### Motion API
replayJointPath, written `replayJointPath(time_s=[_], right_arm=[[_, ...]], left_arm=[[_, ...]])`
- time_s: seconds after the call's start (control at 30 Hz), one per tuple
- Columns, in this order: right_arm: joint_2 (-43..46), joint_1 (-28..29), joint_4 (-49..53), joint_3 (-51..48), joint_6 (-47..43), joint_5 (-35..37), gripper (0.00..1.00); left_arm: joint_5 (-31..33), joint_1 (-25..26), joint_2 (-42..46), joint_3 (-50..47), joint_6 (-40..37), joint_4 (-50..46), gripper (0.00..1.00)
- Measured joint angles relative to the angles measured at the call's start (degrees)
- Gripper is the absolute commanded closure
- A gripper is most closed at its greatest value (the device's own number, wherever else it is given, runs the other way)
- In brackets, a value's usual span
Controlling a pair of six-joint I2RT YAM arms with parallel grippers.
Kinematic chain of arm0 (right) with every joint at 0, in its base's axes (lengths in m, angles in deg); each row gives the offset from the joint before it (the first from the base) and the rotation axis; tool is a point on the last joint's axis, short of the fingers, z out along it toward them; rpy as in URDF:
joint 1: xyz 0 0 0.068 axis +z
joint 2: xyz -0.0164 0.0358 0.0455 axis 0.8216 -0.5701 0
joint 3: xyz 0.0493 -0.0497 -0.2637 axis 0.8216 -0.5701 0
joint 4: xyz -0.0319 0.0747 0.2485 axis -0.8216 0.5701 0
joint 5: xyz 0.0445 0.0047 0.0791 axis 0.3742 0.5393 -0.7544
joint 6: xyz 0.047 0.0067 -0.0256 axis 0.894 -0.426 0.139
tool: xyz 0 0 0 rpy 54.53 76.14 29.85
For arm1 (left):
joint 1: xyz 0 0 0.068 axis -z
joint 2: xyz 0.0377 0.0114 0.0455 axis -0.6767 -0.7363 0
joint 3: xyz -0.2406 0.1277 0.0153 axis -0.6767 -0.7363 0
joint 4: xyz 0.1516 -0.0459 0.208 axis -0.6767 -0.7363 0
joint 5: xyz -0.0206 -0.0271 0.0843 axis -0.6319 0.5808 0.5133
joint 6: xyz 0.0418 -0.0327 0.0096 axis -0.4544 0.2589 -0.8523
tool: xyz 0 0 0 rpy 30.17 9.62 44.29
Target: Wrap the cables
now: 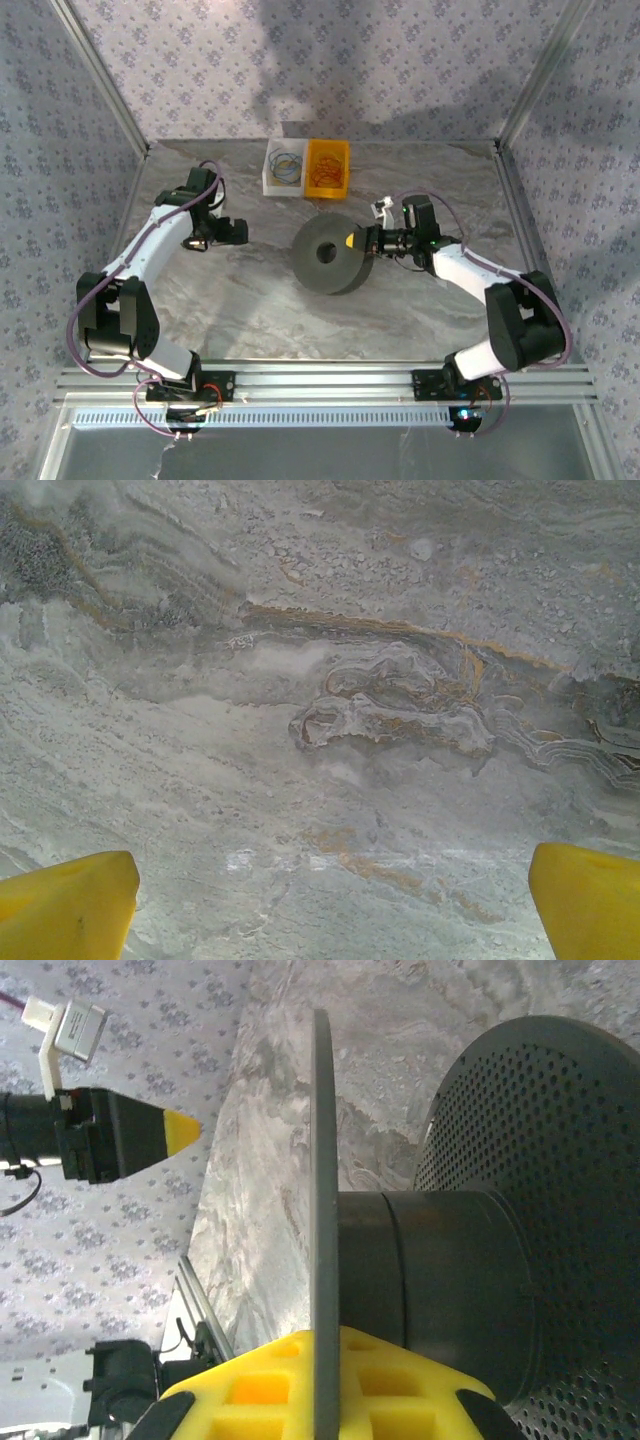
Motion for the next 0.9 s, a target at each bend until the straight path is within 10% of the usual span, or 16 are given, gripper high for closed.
replayJointPath(time_s=[0.47,0.9], right_arm=[[-10.56,-4.92,-4.31,-1.29,-4.55,-7.76,0.85],[-9.73,-4.79,13.00,1.36,-16.44,2.93,0.01]], left_arm=[[0.00,0.00,-0.02,0.39,-0.15,-0.22,0.00],[0.02,0.00,-0.02,0.39,-0.15,-0.72,0.00]])
